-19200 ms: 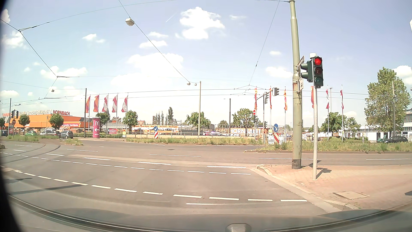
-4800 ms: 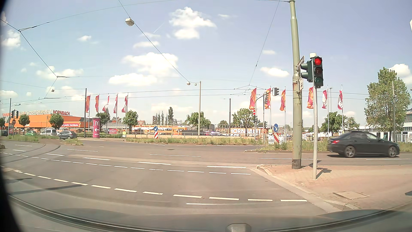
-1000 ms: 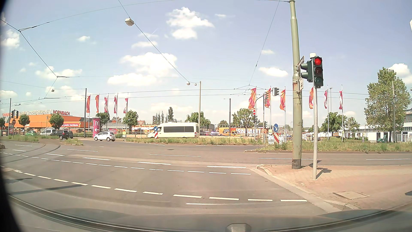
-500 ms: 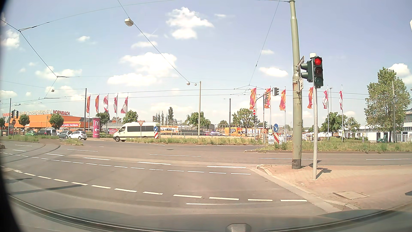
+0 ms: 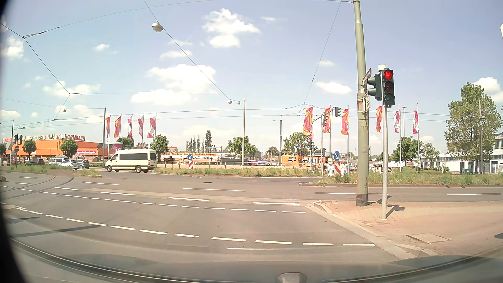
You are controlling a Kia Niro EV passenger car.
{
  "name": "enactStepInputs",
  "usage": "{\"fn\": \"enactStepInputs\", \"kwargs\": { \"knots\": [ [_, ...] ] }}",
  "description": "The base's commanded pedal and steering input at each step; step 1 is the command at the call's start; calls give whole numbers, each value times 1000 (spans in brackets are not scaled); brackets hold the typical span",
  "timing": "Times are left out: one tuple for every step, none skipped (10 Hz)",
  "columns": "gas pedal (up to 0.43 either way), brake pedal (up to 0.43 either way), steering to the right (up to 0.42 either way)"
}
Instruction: Follow the waypoints while adhering to traffic rules and regulations
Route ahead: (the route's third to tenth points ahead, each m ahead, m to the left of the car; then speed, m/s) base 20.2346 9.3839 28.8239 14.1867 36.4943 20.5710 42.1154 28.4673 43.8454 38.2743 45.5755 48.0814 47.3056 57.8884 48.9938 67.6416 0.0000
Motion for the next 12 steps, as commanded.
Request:
{"fn": "enactStepInputs", "kwargs": {
  "knots": [
    [0,354,-48],
    [0,348,-49],
    [0,348,-48],
    [0,348,-49],
    [0,348,-48],
    [0,348,-48],
    [0,348,-48],
    [0,348,-49],
    [0,348,-49],
    [0,348,-49],
    [0,348,-49],
    [0,232,-48]
  ]
}}
